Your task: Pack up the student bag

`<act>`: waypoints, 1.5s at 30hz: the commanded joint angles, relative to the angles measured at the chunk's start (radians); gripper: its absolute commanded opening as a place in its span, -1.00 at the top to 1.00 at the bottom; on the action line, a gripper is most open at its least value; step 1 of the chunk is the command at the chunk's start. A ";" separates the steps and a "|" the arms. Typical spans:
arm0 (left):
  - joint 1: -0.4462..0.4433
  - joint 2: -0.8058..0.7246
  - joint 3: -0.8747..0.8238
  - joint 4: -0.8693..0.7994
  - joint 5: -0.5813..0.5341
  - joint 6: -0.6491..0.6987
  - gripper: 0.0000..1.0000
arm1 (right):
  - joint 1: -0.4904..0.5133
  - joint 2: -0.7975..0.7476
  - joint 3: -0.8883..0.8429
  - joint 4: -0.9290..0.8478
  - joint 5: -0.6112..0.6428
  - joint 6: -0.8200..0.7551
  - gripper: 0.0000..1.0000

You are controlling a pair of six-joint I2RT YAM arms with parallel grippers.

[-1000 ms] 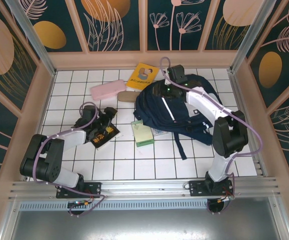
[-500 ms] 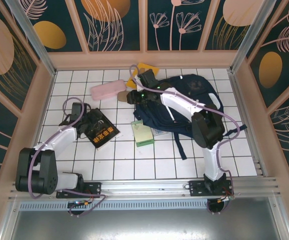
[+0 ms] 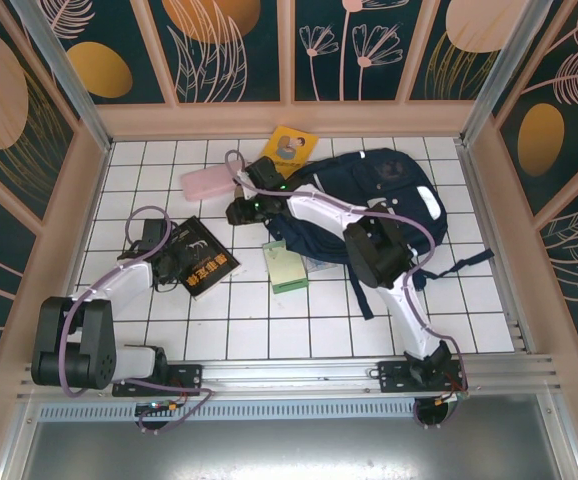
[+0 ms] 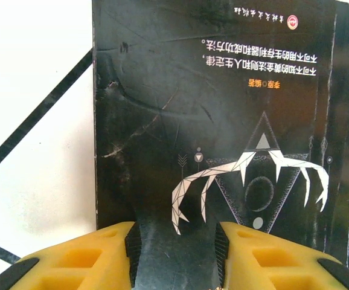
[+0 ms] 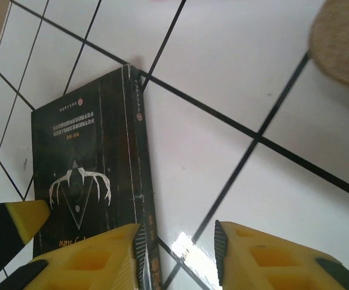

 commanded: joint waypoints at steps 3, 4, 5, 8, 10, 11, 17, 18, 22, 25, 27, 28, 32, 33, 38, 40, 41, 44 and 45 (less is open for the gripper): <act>0.004 0.003 -0.024 -0.042 -0.027 0.009 0.20 | 0.028 0.064 0.084 -0.021 -0.043 -0.021 0.24; 0.004 -0.007 -0.026 -0.047 -0.026 0.008 0.20 | 0.032 0.075 0.091 -0.023 -0.043 -0.023 0.23; 0.004 -0.019 -0.023 -0.054 -0.026 0.006 0.20 | 0.036 0.085 0.097 -0.025 -0.043 -0.025 0.24; 0.004 -0.062 -0.018 -0.087 -0.040 -0.004 0.20 | 0.045 0.105 0.109 -0.029 -0.049 -0.027 0.23; 0.004 -0.093 -0.028 -0.101 -0.061 -0.015 0.20 | 0.050 0.112 0.110 -0.028 -0.047 -0.028 0.24; 0.004 -0.105 -0.039 -0.100 -0.072 -0.018 0.21 | 0.052 0.117 0.111 -0.029 -0.049 -0.028 0.23; 0.004 -0.070 -0.092 -0.015 -0.030 -0.022 0.23 | 0.062 0.143 0.118 -0.028 -0.068 -0.028 0.25; 0.004 -0.059 -0.095 -0.009 -0.029 -0.020 0.23 | 0.064 0.146 0.119 -0.028 -0.070 -0.028 0.25; 0.004 -0.043 -0.116 0.001 -0.032 -0.021 0.25 | 0.071 0.158 0.119 -0.031 -0.070 -0.028 0.25; 0.004 -0.037 -0.135 0.018 -0.023 -0.024 0.28 | 0.076 0.166 0.118 -0.031 -0.080 -0.027 0.25; 0.004 -0.033 -0.142 0.026 -0.016 -0.028 0.32 | 0.080 0.172 0.117 -0.032 -0.085 -0.027 0.26; 0.003 -0.031 -0.145 0.029 -0.013 -0.029 0.33 | 0.083 0.175 0.116 -0.032 -0.091 -0.025 0.26; 0.004 -0.030 -0.159 0.036 -0.003 -0.028 0.41 | 0.095 0.195 0.116 -0.038 -0.122 -0.018 0.26; 0.004 -0.031 -0.163 0.042 0.002 -0.028 0.41 | 0.098 0.197 0.114 -0.040 -0.131 -0.018 0.26; 0.004 -0.031 -0.185 0.070 0.032 -0.039 0.46 | 0.120 0.188 0.114 -0.040 -0.219 -0.014 0.27; 0.004 -0.035 -0.185 0.072 0.038 -0.038 0.45 | 0.121 0.177 0.124 -0.038 -0.286 -0.010 0.34; 0.004 -0.038 -0.185 0.074 0.040 -0.036 0.45 | 0.120 0.165 0.134 -0.041 -0.326 -0.014 0.36; 0.004 -0.048 -0.184 0.072 0.042 -0.032 0.45 | 0.119 0.116 0.133 -0.027 -0.408 -0.015 0.38; 0.003 -0.049 -0.184 0.072 0.044 -0.031 0.45 | 0.118 0.102 0.130 -0.021 -0.436 -0.011 0.38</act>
